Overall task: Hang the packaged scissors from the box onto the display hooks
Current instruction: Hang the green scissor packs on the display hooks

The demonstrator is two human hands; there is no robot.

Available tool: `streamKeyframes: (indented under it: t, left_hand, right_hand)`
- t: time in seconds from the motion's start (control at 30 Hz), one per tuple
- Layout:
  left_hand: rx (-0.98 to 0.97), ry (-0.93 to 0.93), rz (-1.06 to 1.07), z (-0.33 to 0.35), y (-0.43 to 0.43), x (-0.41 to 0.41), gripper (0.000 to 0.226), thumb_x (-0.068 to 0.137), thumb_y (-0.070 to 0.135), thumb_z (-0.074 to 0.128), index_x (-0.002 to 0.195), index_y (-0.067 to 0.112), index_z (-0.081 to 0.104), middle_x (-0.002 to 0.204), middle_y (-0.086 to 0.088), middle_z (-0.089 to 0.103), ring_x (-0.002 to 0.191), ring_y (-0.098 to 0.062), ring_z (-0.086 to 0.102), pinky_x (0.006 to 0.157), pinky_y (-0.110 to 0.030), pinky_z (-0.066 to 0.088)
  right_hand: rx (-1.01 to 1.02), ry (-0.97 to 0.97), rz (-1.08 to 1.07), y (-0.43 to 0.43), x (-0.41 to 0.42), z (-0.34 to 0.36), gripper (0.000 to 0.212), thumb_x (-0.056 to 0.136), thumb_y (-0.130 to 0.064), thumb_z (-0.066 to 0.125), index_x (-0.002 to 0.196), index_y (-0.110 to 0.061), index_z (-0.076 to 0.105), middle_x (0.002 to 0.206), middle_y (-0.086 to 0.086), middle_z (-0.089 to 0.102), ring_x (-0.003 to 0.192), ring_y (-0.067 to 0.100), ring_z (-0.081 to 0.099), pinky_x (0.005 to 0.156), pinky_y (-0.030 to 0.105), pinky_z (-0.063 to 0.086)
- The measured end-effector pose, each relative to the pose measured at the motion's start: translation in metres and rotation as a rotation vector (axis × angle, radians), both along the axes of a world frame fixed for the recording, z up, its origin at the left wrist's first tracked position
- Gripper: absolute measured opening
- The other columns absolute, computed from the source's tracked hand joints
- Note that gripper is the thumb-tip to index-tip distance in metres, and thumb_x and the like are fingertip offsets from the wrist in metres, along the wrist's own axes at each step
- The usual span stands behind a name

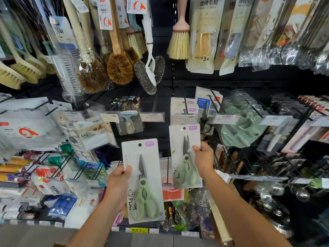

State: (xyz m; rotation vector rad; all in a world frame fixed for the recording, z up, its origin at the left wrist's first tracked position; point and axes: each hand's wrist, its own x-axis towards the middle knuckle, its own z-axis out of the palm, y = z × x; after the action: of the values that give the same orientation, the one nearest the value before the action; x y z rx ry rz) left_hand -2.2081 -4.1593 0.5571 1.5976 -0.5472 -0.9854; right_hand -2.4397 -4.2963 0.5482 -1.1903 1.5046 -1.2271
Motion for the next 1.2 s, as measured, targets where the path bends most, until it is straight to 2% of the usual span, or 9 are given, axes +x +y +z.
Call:
streamKeyframes:
  t: [0.1,0.2,0.4,0.57,0.73,0.9,1.03,1.1,1.2]
  left_hand:
    - [0.011,0.009,-0.008,-0.001,-0.001,-0.001,0.023,0.099,0.022,0.051,0.094,0.025,0.073,0.1,-0.014,0.073,0.1,-0.043,0.066,0.09,-0.063,0.05]
    - [0.027,0.034,-0.022,0.002,-0.001,-0.005,0.026,0.099,0.021,0.05,0.087,0.027,0.073,0.099,-0.017,0.072,0.1,-0.045,0.065,0.088,-0.064,0.051]
    - [0.033,0.039,-0.032,0.004,0.0,-0.008,0.023,0.1,0.019,0.049,0.092,0.017,0.071,0.099,-0.023,0.071,0.093,-0.044,0.067,0.086,-0.065,0.051]
    - [0.026,0.038,-0.04,0.007,0.002,-0.005,0.023,0.1,0.02,0.049,0.093,0.015,0.07,0.099,-0.025,0.07,0.097,-0.048,0.065,0.087,-0.066,0.05]
    - [0.026,0.042,-0.037,0.012,0.002,-0.008,0.022,0.101,0.021,0.048,0.095,0.017,0.068,0.097,-0.021,0.072,0.098,-0.047,0.066,0.085,-0.065,0.052]
    - [0.033,0.047,-0.039,0.012,0.003,-0.007,0.023,0.1,0.022,0.049,0.091,0.021,0.069,0.098,-0.022,0.071,0.099,-0.048,0.065,0.085,-0.068,0.05]
    - [0.034,0.053,-0.034,0.017,0.003,-0.01,0.023,0.101,0.019,0.047,0.092,0.021,0.069,0.097,-0.018,0.072,0.097,-0.045,0.066,0.086,-0.063,0.052]
    - [0.037,0.044,-0.032,0.017,0.004,-0.012,0.023,0.101,0.018,0.048,0.091,0.021,0.068,0.097,-0.018,0.072,0.098,-0.044,0.066,0.087,-0.062,0.052]
    - [0.033,0.044,-0.028,0.019,0.004,-0.013,0.022,0.101,0.017,0.049,0.092,0.02,0.069,0.097,-0.016,0.073,0.098,-0.042,0.067,0.09,-0.061,0.051]
  right_hand:
    - [-0.076,-0.006,-0.019,0.006,-0.001,0.011,0.027,0.091,0.002,0.049,0.067,-0.007,0.038,0.068,0.007,0.033,0.065,0.015,0.03,0.061,0.024,0.025]
    - [-0.085,0.016,-0.038,0.007,0.001,0.018,0.027,0.092,0.0,0.05,0.068,-0.002,0.04,0.066,0.006,0.033,0.063,0.015,0.029,0.06,0.025,0.024]
    - [-0.107,0.031,-0.05,0.012,0.0,0.022,0.033,0.092,0.003,0.049,0.066,-0.012,0.032,0.068,0.006,0.026,0.064,0.016,0.024,0.059,0.027,0.021]
    - [-0.161,0.03,-0.045,0.017,0.0,0.034,0.028,0.093,-0.004,0.053,0.069,0.004,0.039,0.068,0.008,0.035,0.062,0.015,0.03,0.058,0.028,0.027]
    - [-0.132,-0.009,-0.077,0.017,0.008,0.039,0.038,0.094,-0.006,0.055,0.06,-0.016,0.04,0.059,-0.004,0.04,0.058,0.012,0.035,0.061,0.027,0.034]
    - [-0.132,-0.009,-0.085,0.013,0.008,0.038,0.027,0.093,-0.005,0.054,0.068,-0.004,0.044,0.068,0.008,0.04,0.064,0.016,0.036,0.065,0.028,0.034]
    - [-0.089,0.003,-0.09,0.012,0.004,0.022,0.022,0.093,-0.002,0.051,0.081,0.016,0.045,0.07,0.007,0.043,0.065,0.015,0.038,0.066,0.028,0.035]
    - [-0.07,-0.003,-0.087,0.012,0.004,0.018,0.022,0.093,0.0,0.05,0.075,0.01,0.044,0.066,0.004,0.045,0.064,0.013,0.04,0.067,0.027,0.034]
    - [-0.073,-0.01,-0.077,0.008,0.007,0.022,0.029,0.093,0.001,0.049,0.067,-0.007,0.039,0.062,0.0,0.038,0.059,0.013,0.034,0.068,0.026,0.032]
